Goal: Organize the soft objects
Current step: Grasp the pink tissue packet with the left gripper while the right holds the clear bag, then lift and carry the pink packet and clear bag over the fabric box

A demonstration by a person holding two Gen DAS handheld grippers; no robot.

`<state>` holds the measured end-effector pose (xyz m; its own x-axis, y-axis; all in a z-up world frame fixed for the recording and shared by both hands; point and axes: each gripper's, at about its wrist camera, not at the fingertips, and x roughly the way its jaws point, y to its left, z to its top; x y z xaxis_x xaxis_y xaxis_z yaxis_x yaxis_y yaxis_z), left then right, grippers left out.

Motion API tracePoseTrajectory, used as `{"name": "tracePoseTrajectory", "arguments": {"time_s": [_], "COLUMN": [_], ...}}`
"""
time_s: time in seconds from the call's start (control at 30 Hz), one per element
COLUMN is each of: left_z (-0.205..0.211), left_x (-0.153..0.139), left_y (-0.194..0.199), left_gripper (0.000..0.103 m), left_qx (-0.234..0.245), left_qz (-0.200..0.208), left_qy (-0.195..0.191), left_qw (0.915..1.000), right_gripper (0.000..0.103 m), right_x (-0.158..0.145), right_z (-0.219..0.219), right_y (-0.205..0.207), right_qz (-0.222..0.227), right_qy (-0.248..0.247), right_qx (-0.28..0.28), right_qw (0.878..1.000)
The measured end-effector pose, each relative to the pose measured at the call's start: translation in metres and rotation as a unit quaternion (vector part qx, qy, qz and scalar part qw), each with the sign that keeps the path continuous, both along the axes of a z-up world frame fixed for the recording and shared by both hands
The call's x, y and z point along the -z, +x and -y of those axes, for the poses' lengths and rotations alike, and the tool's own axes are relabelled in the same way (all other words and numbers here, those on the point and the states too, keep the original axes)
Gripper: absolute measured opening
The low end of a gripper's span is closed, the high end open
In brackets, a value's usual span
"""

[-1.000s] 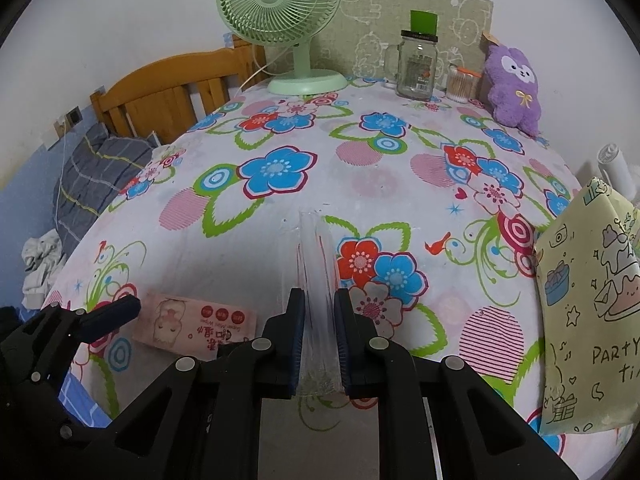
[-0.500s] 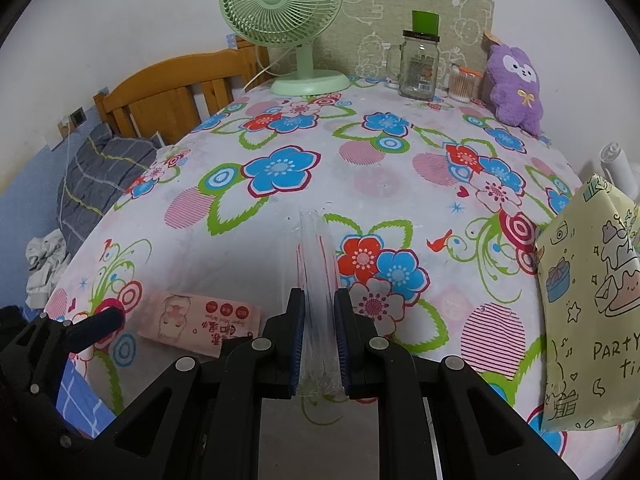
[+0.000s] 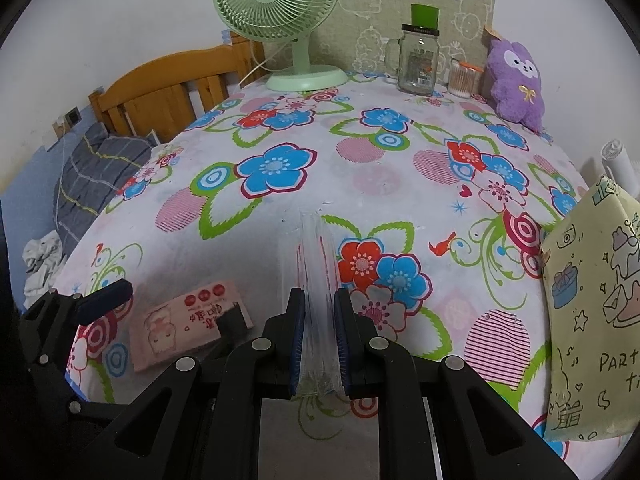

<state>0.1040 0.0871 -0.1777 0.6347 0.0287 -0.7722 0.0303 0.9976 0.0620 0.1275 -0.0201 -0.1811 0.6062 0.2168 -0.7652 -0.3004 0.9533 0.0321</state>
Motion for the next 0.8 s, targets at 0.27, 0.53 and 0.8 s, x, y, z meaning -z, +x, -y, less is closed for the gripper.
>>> {"name": "tracePoseTrajectory", "arguments": {"time_s": [0.27,0.53,0.8], "left_z": [0.010,0.020,0.042], "left_x": [-0.005,-0.011,-0.027], "left_y": [-0.001,-0.006,-0.008], "left_gripper": [0.041,0.039,0.039], "left_qx": [0.032,0.025,0.037], "left_qz": [-0.008,-0.002,0.015], "left_qy": [-0.033,-0.033,-0.034], "left_qw": [0.9989,0.9991,0.9986], "right_gripper": [0.018,0.018,0.018], "right_x": [-0.001,-0.004,-0.014], "right_z": [0.000,0.006,0.025], "right_y": [0.002,0.000,-0.009], "right_qz": [-0.001,0.002,0.006], "right_qy": [0.000,0.006,0.008], "right_qx": [0.002,0.007,0.023], "right_qw": [1.000,1.000,1.000]}}
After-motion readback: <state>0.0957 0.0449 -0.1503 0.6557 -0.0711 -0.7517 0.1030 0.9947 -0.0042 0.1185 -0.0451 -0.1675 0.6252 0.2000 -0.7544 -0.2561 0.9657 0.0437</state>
